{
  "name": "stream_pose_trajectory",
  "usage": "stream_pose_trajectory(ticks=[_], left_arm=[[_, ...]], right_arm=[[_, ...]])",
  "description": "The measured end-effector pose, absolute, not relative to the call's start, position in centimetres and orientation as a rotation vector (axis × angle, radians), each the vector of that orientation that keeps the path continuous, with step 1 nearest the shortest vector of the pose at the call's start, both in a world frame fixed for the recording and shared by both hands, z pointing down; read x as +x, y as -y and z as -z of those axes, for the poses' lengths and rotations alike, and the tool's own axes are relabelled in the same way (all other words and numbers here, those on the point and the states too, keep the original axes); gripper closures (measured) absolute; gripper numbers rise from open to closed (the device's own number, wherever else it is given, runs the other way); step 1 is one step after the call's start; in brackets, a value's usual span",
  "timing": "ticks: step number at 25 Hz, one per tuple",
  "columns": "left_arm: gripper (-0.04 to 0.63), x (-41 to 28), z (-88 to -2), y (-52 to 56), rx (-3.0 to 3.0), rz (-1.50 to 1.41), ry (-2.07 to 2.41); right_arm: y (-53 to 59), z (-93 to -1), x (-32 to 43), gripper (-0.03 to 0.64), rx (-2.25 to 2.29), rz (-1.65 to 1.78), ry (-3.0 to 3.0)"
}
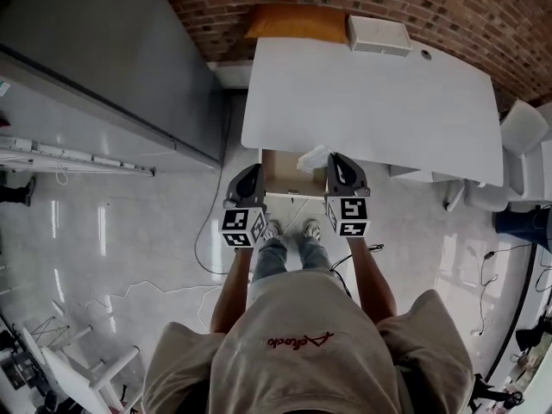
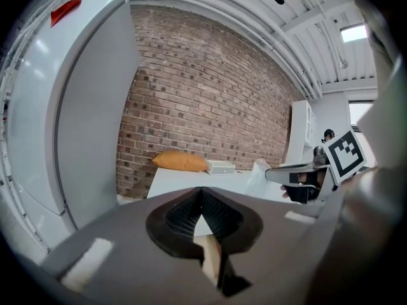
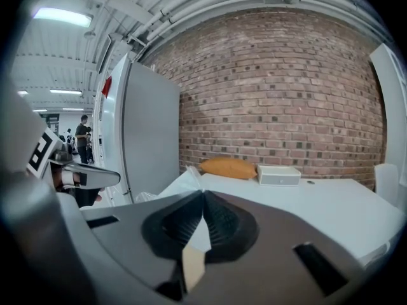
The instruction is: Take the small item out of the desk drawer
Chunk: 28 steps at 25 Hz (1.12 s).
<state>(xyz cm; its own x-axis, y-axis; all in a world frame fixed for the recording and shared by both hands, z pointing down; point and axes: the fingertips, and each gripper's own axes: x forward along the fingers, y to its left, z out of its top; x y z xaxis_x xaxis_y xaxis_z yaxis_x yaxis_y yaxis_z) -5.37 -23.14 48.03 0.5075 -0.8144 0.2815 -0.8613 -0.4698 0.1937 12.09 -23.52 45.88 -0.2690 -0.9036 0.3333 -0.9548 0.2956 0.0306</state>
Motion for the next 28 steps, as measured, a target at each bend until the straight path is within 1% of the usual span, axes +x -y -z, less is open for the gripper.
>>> stream_pose_trajectory(ticks=[10,19,28], left_arm=[[0.586,-6.5,-43.5,23.3,2.495,-0.16,1.468],[0.586,-5.2,-39.9,24.4,2.561,-0.096,1.471],[0.586,-5.2,-37.6,24.8,2.606,-0.087,1.461]], right_arm=[[22.6,-41.5,12.8,0.604,1.736,-0.181,2.306],[22.5,-38.1,14.5,0.604,1.798,-0.121,2.308],[22.9,-35.9,14.2,0.604,1.83,-0.085,2.324]])
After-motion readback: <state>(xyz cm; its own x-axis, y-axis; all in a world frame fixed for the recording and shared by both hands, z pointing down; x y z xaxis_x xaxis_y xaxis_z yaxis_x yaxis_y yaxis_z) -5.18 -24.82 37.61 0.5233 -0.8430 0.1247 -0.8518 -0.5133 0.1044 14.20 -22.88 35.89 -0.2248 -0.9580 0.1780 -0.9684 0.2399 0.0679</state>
